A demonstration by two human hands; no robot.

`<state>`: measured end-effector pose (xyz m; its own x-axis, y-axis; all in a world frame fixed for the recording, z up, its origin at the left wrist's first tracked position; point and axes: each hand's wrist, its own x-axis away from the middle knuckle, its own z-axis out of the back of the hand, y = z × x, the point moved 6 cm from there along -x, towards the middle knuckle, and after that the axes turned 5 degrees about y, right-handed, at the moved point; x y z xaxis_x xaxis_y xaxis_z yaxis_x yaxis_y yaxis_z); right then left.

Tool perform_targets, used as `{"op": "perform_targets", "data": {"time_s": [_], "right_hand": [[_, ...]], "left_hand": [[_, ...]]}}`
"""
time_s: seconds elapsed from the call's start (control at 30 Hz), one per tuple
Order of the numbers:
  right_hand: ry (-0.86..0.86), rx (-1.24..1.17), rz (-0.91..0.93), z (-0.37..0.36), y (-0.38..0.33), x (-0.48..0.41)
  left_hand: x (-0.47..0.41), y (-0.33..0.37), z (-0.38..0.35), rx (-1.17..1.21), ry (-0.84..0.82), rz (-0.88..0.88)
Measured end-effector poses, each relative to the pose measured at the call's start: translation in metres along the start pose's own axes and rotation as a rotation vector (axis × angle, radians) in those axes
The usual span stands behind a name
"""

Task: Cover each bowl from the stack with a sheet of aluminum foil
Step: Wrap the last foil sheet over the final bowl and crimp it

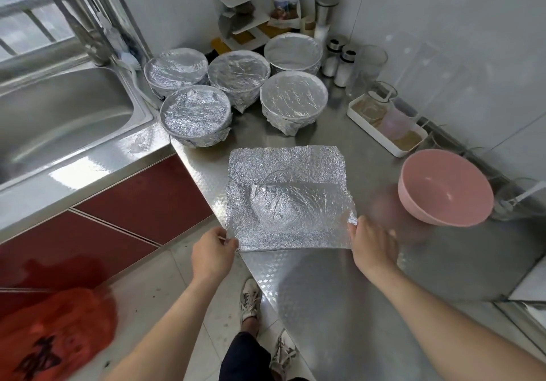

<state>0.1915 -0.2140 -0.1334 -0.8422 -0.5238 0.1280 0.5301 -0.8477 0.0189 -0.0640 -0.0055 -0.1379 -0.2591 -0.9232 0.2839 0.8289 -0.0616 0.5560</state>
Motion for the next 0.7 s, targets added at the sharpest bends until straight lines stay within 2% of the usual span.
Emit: {"op": "perform_targets", "data": {"time_s": [0.13,0.3,0.4,0.47,0.57,0.63,0.7], "right_hand": [[0.013,0.045,0.014,-0.001,-0.002,0.001],[0.048,-0.016,-0.007,-0.003,-0.001,0.002],[0.05,-0.026,-0.03,-0.006,0.002,0.001],[0.061,-0.039,-0.026,-0.006,0.002,0.002],[0.092,-0.063,-0.021,-0.007,0.002,0.002],[0.106,-0.064,-0.019,-0.008,0.002,0.002],[0.117,-0.068,-0.017,-0.01,0.001,0.001]], "left_hand": [[0.001,-0.001,-0.003,-0.004,0.017,0.003],[0.004,0.002,-0.002,-0.021,0.015,-0.015],[0.004,0.004,-0.003,-0.086,0.024,-0.076],[0.003,0.008,0.001,-0.189,0.092,-0.124],[0.009,0.037,-0.002,-0.329,0.166,-0.396],[0.02,0.063,-0.022,-0.354,0.055,-0.618],[0.027,0.08,-0.05,-0.411,-0.089,-0.721]]}}
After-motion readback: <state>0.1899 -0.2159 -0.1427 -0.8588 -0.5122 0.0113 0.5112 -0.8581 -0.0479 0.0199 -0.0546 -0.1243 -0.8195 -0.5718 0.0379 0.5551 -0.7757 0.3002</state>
